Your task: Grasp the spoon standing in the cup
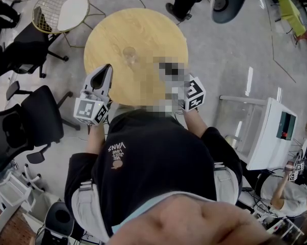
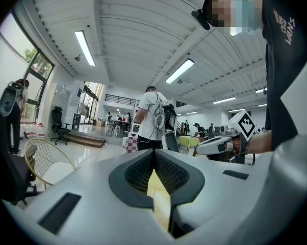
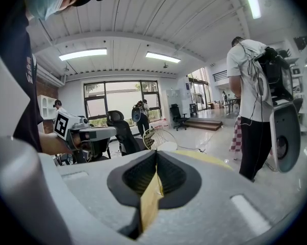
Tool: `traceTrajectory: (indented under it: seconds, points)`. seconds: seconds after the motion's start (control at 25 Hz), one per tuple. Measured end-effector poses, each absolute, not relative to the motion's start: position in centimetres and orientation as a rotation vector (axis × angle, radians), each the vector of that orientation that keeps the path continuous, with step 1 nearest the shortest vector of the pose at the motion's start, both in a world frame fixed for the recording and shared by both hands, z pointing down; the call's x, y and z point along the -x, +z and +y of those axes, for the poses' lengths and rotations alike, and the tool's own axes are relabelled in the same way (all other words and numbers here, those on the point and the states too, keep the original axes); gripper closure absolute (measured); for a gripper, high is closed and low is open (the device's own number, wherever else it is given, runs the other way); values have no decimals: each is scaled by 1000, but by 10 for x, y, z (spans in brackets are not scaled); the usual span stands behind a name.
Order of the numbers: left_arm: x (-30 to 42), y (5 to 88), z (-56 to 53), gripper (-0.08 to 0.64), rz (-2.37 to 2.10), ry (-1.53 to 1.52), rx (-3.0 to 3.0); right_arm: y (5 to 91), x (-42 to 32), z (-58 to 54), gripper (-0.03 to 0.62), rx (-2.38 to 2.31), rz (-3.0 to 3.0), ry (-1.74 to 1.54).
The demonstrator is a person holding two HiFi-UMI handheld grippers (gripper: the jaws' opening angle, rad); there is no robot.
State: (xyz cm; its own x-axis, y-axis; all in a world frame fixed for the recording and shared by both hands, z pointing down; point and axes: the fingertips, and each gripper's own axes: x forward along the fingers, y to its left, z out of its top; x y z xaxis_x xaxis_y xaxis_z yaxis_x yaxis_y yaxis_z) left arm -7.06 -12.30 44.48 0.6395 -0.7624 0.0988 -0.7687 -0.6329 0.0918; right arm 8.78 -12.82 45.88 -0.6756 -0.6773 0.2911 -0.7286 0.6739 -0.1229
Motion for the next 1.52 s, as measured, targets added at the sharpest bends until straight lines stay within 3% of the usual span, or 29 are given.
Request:
traceTrajectory:
  seconds: [1.52]
  points:
    - [51, 457, -113, 552, -1281, 74, -2700, 478, -120, -122, 592, -1172, -2577, 321]
